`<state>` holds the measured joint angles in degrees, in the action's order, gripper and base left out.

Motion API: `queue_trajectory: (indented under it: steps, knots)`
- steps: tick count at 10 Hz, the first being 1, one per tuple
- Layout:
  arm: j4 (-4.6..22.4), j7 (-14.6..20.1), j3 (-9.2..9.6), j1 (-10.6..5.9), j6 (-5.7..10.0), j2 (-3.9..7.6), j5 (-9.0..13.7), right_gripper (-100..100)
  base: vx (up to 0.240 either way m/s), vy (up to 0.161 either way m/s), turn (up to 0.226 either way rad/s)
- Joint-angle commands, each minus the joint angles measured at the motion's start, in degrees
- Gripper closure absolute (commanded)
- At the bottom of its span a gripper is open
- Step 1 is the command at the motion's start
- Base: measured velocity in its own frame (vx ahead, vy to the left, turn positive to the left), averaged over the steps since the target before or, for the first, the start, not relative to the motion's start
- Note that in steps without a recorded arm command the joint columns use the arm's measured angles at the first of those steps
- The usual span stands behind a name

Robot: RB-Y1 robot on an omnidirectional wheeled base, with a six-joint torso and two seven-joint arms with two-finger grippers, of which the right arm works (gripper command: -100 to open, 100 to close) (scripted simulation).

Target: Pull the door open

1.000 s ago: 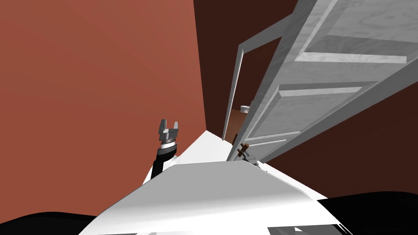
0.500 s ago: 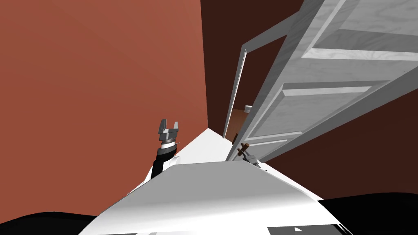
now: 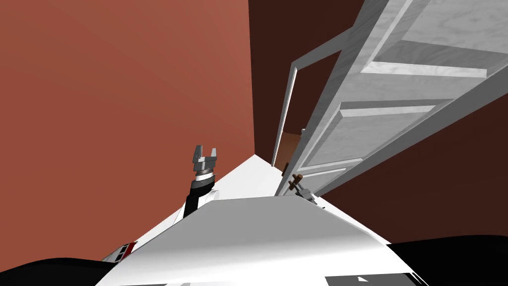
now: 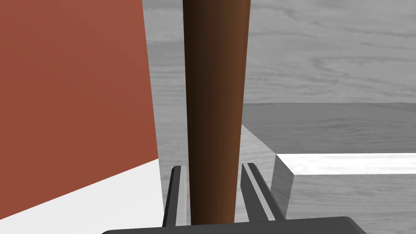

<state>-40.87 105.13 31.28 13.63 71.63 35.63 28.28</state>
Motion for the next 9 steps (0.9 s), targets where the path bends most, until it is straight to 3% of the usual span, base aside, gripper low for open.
queue_trajectory:
  steps: [1, 9]
  knots:
    - [0.00, 0.00, 0.00, 0.00, 0.00, 0.00, 0.00, 100, -0.077, -0.027, 0.028]
    - [3.20, 1.58, 1.16, -0.79, 2.60, 0.16, -0.53, 100, -0.164, -0.059, 0.127]
